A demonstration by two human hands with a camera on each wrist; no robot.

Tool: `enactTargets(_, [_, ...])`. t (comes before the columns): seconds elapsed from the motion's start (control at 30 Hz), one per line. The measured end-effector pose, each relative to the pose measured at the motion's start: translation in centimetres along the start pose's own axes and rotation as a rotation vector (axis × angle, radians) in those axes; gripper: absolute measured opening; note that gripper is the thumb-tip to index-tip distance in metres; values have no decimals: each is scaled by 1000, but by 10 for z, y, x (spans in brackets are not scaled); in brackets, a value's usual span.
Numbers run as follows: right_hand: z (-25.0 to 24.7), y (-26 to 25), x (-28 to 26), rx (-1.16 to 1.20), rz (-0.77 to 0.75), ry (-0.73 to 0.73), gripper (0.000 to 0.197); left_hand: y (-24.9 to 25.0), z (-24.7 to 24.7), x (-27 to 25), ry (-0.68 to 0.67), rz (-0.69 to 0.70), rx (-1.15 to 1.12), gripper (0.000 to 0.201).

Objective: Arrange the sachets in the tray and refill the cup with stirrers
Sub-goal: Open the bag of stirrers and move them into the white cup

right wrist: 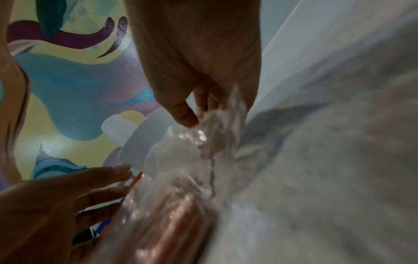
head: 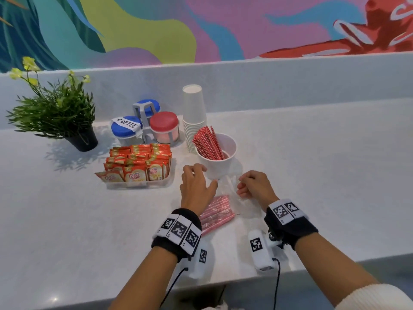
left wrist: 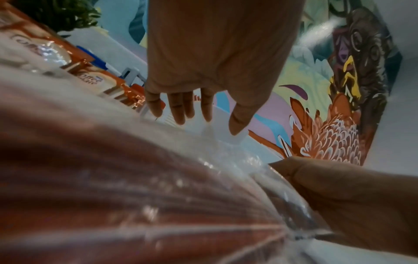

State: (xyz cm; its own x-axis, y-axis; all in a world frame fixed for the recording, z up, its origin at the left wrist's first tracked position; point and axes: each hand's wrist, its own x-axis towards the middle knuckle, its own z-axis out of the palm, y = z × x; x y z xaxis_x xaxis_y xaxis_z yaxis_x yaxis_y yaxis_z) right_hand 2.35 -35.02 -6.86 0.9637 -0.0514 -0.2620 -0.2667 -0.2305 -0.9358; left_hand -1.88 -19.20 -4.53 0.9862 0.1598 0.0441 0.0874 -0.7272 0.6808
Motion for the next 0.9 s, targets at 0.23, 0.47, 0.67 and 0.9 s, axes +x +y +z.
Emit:
enactTargets(0.23, [0, 17, -22, -185, -162, -237, 32, -9, 9, -16, -404, -78, 260, 85])
enactTargets(0.47, [-3, 21, -22, -158, -162, -361, 13, -18, 4, -21, -399, -113, 426, 75])
enactTargets(0.67, [2, 18, -33, -153, -220, -424, 8, -19, 2, -17, -459, -97, 389, 56])
enactTargets(0.9, [17, 24, -37, 37, -205, -425, 16, -25, 0, -18, -522, -53, 323, 50])
